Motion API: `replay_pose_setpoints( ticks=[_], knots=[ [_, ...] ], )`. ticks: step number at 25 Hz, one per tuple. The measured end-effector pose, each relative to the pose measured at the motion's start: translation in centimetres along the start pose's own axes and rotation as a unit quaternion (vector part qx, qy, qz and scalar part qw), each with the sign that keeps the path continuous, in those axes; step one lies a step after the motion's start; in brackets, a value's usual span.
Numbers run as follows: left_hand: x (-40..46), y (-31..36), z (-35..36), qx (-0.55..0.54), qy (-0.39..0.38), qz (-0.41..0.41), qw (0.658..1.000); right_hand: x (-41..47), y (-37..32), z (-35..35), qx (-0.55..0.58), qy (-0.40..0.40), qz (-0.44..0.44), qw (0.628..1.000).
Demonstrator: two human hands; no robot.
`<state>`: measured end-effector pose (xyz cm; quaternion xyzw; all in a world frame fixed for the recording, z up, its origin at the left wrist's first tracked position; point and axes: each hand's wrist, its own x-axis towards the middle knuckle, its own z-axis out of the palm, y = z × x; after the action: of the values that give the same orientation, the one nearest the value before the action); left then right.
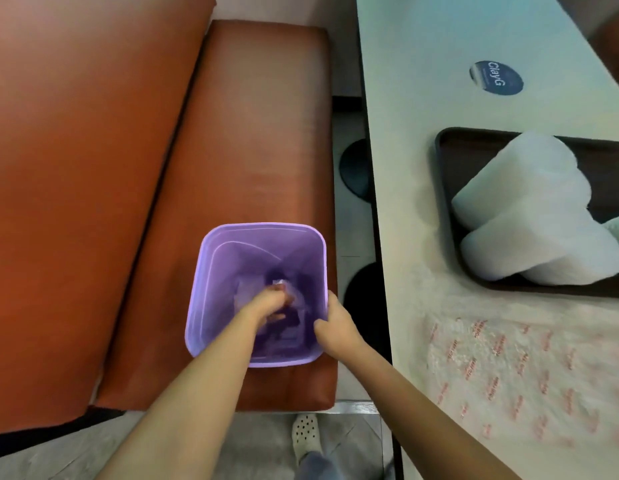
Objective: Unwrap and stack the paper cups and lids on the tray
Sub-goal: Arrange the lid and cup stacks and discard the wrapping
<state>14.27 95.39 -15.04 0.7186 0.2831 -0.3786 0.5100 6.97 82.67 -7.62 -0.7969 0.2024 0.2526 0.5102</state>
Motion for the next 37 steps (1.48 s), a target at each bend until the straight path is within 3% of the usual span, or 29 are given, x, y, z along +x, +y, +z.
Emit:
replay_pose_setpoints(
  ticks=[3, 7, 9, 13, 17, 24, 32, 37],
  knots=[
    [2.5, -0.5, 0.5, -0.082, -0.036, -0.011, 0.996, 0.6, 0.5, 0.3, -0.003, 0.005, 0.002, 1.000],
    [3.6, -1.0, 0.7, 0.051, -0.104, -0.115, 0.987, 1.4, 1.1, 0.5, -0.006, 0.005, 0.009, 1.000],
    [4.0, -0.9, 0.6, 0.115, -0.064, -0.126, 0.983, 1.4, 1.1, 0.5, -0.008, -0.004, 0.017, 1.000],
    [1.1, 3.2, 0.6, 0.264, 0.044, -0.009, 0.963, 0.3, 0.0, 0.5, -0.022, 0.012, -0.005, 1.000],
    [-5.0, 7.1, 0.4, 0.072, 0.030, 0.091, 0.993, -2.5, -2.8, -2.3, -0.018, 0.051, -0.089, 0.995],
    [-17.7, 9.2, 5.1, 0.006, -0.005, 0.275, 0.961, -9.1, -2.1, -10.6, 0.004, 0.152, -0.178, 0.972],
    [-24.4, 5.8, 15.0, 0.073, -0.011, 0.320, 0.944, -14.7, 7.5, -18.9, -0.045, 0.206, -0.200, 0.957],
    [-24.2, 2.2, 19.4, 0.219, 0.157, 0.326, 0.906, -16.3, 14.6, -24.2, -0.178, 0.245, -0.176, 0.937]
  ],
)
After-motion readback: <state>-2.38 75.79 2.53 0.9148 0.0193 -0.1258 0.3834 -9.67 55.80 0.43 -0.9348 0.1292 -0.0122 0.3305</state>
